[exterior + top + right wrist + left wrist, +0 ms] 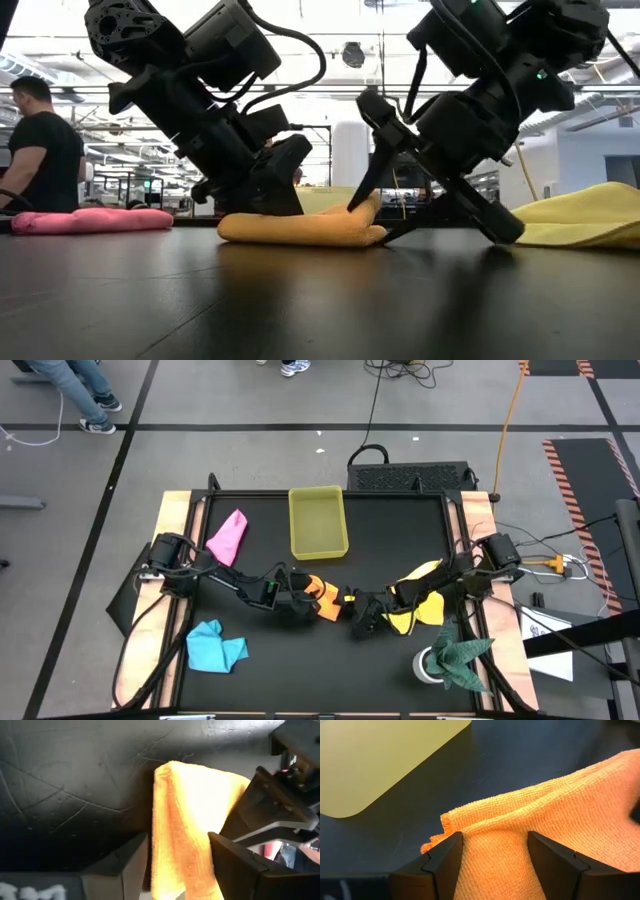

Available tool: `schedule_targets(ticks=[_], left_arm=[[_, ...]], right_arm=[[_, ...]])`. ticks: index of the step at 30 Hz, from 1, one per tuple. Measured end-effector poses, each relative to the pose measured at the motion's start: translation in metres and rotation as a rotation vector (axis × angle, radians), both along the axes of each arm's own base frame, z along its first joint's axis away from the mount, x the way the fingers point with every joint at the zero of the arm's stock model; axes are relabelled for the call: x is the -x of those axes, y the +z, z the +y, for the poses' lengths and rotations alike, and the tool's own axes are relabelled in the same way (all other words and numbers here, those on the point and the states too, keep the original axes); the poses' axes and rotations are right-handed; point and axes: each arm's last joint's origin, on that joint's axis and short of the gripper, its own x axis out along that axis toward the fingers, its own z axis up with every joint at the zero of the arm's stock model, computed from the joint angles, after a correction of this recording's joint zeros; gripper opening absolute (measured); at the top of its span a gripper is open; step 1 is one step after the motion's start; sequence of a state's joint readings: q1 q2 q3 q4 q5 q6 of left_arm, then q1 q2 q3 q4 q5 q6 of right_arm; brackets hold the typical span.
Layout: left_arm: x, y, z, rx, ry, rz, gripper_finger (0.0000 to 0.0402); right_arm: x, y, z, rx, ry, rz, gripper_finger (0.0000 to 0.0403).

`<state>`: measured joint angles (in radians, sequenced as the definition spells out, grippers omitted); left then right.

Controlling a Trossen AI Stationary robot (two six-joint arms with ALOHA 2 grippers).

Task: Fold microfiber towels
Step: Put the orange towel into the yellow bin

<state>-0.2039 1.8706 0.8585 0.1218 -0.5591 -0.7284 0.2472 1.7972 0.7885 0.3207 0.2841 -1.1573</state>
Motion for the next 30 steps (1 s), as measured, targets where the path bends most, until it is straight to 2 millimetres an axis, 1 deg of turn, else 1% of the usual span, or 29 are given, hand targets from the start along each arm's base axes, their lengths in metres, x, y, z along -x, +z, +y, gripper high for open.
schedule_targets(ticks=[3, 6, 10, 14, 16, 19, 21, 25, 28, 30], left_arm=[[-0.001, 0.001, 0.000, 0.003, -0.001, -0.009, 0.0230], [-0.001, 0.001, 0.000, -0.003, -0.010, -0.013, 0.0230], [-0.001, 0.001, -0.001, -0.008, -0.016, -0.012, 0.0230], [0.000, 0.012, -0.004, -0.013, -0.037, -0.028, 0.0230], [0.004, 0.020, -0.008, -0.020, -0.049, -0.024, 0.0230], [0.013, 0.034, -0.015, -0.054, -0.046, -0.023, 0.0230], [0.022, 0.044, -0.020, -0.082, -0.029, -0.013, 0.0230], [0.039, 0.057, -0.030, -0.136, 0.013, 0.000, 0.0230], [0.047, 0.062, -0.035, -0.162, 0.047, -0.007, 0.0230], [0.051, 0.063, -0.036, -0.179, 0.062, 0.002, 0.0230]], right_arm=[[-0.005, -0.007, -0.004, 0.020, 0.011, 0.004, 0.0175], [-0.005, -0.013, -0.006, 0.017, 0.000, 0.016, 0.0147], [-0.005, -0.012, -0.007, -0.004, -0.035, 0.006, 0.0088], [-0.005, -0.009, -0.007, -0.041, -0.075, -0.008, 0.0021], [-0.004, -0.004, -0.006, -0.064, -0.103, -0.024, 0.0009], [0.001, 0.003, 0.000, -0.126, -0.143, -0.025, 0.0015], [0.006, 0.011, 0.003, -0.187, -0.159, -0.022, 0.0014], [0.013, 0.036, 0.006, -0.353, -0.208, -0.054, 0.0005], [0.018, 0.056, 0.005, -0.475, -0.238, -0.085, 0.0005], [0.018, 0.075, 0.002, -0.536, -0.261, -0.135, 0.0005]])
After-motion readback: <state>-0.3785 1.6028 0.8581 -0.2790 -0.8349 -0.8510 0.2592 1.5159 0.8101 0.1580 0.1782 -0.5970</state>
